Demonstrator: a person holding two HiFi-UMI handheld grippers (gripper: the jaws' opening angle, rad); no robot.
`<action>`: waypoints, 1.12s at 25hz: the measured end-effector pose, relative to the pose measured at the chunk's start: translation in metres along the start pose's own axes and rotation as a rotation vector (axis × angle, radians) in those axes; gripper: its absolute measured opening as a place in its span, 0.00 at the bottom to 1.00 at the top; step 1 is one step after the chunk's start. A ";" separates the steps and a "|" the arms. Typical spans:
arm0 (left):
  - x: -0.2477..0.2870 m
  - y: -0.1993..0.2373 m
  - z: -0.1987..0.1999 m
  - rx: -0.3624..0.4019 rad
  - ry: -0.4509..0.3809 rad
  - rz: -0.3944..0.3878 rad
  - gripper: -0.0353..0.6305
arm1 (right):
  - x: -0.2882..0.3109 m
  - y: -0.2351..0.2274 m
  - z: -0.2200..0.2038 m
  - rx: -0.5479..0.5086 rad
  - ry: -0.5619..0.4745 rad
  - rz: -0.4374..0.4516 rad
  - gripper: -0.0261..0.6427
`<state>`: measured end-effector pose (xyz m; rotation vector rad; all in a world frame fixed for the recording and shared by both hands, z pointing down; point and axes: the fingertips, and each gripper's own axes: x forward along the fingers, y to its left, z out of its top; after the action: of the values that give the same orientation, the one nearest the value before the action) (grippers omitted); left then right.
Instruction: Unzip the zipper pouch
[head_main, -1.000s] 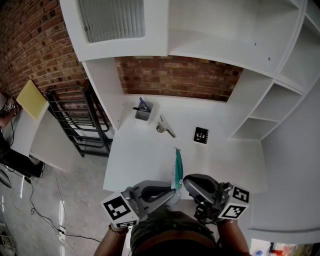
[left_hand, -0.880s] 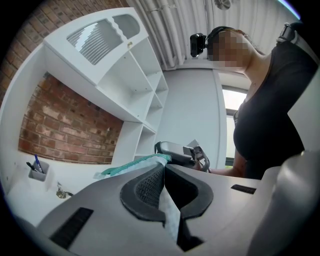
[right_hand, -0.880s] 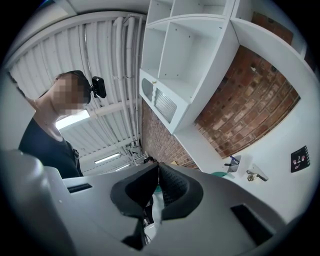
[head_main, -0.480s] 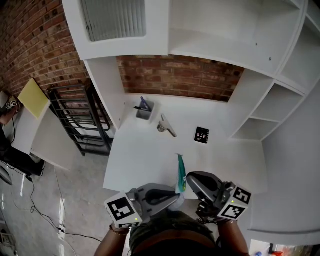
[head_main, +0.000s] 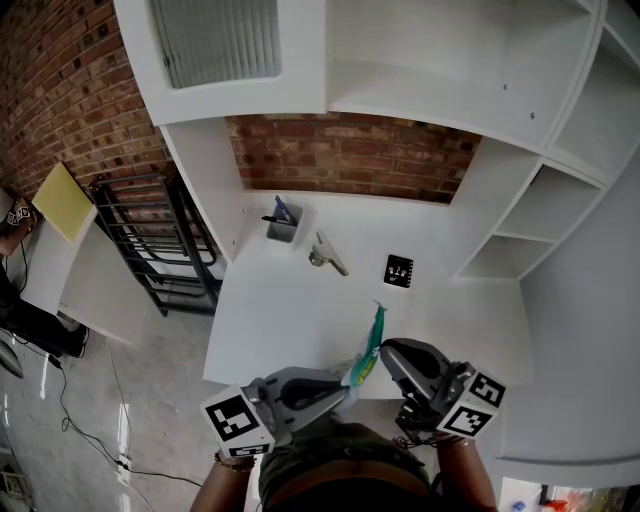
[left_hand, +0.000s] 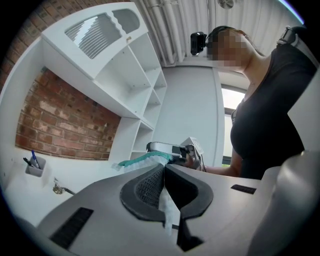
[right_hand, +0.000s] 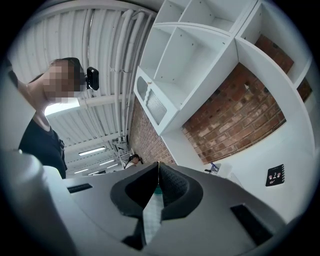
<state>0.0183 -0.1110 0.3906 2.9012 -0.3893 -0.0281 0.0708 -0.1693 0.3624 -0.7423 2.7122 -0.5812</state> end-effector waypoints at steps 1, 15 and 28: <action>-0.001 0.001 -0.001 -0.001 0.001 0.005 0.06 | -0.002 -0.001 0.001 0.001 -0.004 -0.005 0.05; -0.010 0.009 -0.005 -0.011 -0.001 0.043 0.06 | -0.021 -0.017 0.008 -0.011 -0.043 -0.077 0.05; -0.022 0.020 0.000 -0.015 -0.007 0.068 0.06 | -0.022 -0.022 0.015 -0.040 -0.056 -0.115 0.05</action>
<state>-0.0079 -0.1241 0.3943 2.8722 -0.4861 -0.0307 0.1041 -0.1798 0.3620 -0.9153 2.6503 -0.5246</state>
